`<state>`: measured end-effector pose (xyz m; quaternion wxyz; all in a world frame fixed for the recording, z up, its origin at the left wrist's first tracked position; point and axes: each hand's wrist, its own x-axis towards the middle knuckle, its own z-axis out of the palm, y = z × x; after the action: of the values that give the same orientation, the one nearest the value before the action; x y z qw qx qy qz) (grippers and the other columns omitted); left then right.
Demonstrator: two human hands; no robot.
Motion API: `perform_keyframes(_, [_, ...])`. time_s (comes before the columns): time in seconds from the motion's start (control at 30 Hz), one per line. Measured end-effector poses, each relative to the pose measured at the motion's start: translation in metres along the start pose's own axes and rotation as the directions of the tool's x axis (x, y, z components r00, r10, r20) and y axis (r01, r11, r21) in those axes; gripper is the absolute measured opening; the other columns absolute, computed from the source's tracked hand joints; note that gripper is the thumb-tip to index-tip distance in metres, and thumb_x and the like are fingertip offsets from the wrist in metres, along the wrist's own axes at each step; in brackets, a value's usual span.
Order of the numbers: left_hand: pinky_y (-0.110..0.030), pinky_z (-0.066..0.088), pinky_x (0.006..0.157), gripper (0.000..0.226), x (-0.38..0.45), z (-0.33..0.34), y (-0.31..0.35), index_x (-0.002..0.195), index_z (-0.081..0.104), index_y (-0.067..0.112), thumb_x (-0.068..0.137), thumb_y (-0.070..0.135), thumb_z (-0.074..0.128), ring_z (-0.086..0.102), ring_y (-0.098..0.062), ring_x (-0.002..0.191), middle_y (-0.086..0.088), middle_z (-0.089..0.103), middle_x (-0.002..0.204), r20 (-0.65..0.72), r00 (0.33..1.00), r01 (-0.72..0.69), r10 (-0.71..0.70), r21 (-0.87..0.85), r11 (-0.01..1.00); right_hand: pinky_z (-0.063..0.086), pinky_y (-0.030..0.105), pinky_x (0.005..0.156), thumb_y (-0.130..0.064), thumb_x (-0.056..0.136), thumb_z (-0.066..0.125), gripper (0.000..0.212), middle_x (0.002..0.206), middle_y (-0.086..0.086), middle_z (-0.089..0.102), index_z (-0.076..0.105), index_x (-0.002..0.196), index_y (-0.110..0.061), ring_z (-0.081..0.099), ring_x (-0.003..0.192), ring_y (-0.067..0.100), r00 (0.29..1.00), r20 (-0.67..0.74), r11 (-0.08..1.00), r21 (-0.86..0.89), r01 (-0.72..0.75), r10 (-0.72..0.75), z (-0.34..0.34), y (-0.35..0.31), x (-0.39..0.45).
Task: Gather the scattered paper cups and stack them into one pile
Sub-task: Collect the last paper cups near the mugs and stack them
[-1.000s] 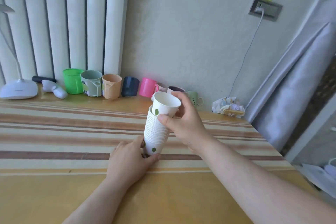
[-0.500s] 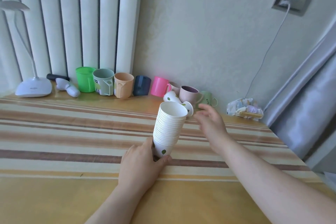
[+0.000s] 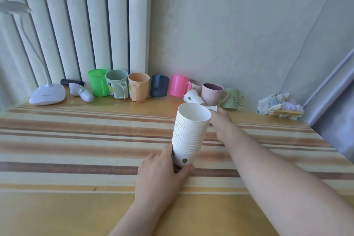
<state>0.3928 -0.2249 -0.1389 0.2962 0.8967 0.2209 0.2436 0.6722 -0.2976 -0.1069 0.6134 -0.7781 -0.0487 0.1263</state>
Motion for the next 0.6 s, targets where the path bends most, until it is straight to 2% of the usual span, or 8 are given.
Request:
perform_keyframes(0.1, [-0.034,0.045,0.076,0.040,0.001,-0.002,0.002,0.096,0.049,0.038,0.083,0.073,0.063,0.056,-0.011,0.087,0.021,0.060,0.079,0.011,1.000,-0.004,0.004,0.002,1.000,0.050,0.036,0.082,-0.023,0.093,0.071,0.014,0.110,-0.005,0.078,0.073,0.107,-0.021,0.068,0.097,0.022,0.999,-0.003,0.996,0.077,0.044,-0.044,-0.022,0.009,-0.023])
perform_keyframes(0.17, [-0.035,0.045,0.075,0.040,0.001,-0.003,0.002,0.095,0.049,0.037,0.083,0.073,0.063,0.056,-0.012,0.087,0.021,0.059,0.078,0.021,1.000,-0.004,0.004,0.006,1.000,0.053,0.038,0.085,-0.025,0.093,0.072,0.009,0.108,-0.006,0.077,0.071,0.101,-0.024,0.069,0.095,0.020,0.998,0.026,0.995,0.087,0.053,-0.056,-0.039,0.014,-0.042])
perform_keyframes(0.23, [-0.037,0.048,0.079,0.040,0.001,-0.003,0.002,0.096,0.051,0.036,0.082,0.073,0.064,0.057,-0.015,0.089,0.020,0.062,0.080,0.037,0.999,-0.002,0.002,0.007,1.000,0.060,0.041,0.082,-0.027,0.090,0.079,0.020,0.119,0.001,0.077,0.070,0.108,-0.028,0.075,0.100,0.022,0.993,0.036,0.991,0.079,0.106,-0.109,-0.053,0.011,-0.065])
perform_keyframes(0.33, [-0.039,0.049,0.081,0.043,0.000,-0.005,0.003,0.097,0.054,0.036,0.081,0.074,0.063,0.058,-0.018,0.092,0.018,0.067,0.085,0.053,0.999,0.003,-0.003,0.012,1.000,0.061,0.035,0.075,-0.042,0.072,0.088,0.060,0.127,0.002,0.073,0.057,0.123,-0.033,0.076,0.105,0.020,0.966,-0.028,0.960,0.105,0.260,-0.258,-0.067,-0.020,-0.102])
perform_keyframes(0.43, [-0.041,0.051,0.083,0.046,-0.001,-0.004,0.003,0.100,0.055,0.035,0.080,0.075,0.064,0.060,-0.020,0.095,0.017,0.071,0.094,0.059,0.998,0.010,-0.011,0.028,1.000,0.062,0.036,0.089,-0.053,0.059,0.090,0.092,0.132,0.003,0.069,0.048,0.139,-0.037,0.075,0.110,0.015,0.907,-0.063,0.900,0.110,0.421,-0.416,-0.073,-0.065,-0.138])
perform_keyframes(0.53, [-0.043,0.053,0.085,0.048,-0.002,-0.004,0.003,0.102,0.057,0.034,0.080,0.076,0.064,0.061,-0.021,0.098,0.016,0.073,0.099,0.063,0.998,0.011,-0.013,0.038,0.999,0.061,0.022,0.069,-0.051,0.060,0.093,0.092,0.117,-0.003,0.072,0.053,0.140,-0.029,0.077,0.087,-0.001,0.814,0.002,0.807,0.131,0.576,-0.581,-0.070,-0.096,-0.170])
perform_keyframes(0.6, [-0.043,0.052,0.085,0.048,-0.002,-0.004,0.002,0.103,0.057,0.034,0.080,0.076,0.063,0.062,-0.022,0.098,0.016,0.073,0.100,0.060,0.998,0.007,-0.010,0.047,0.999,0.063,0.023,0.069,-0.050,0.060,0.094,0.087,0.116,-0.013,0.073,0.059,0.137,-0.033,0.076,0.091,-0.003,0.754,0.049,0.755,0.049,0.654,-0.655,-0.061,-0.107,-0.185])
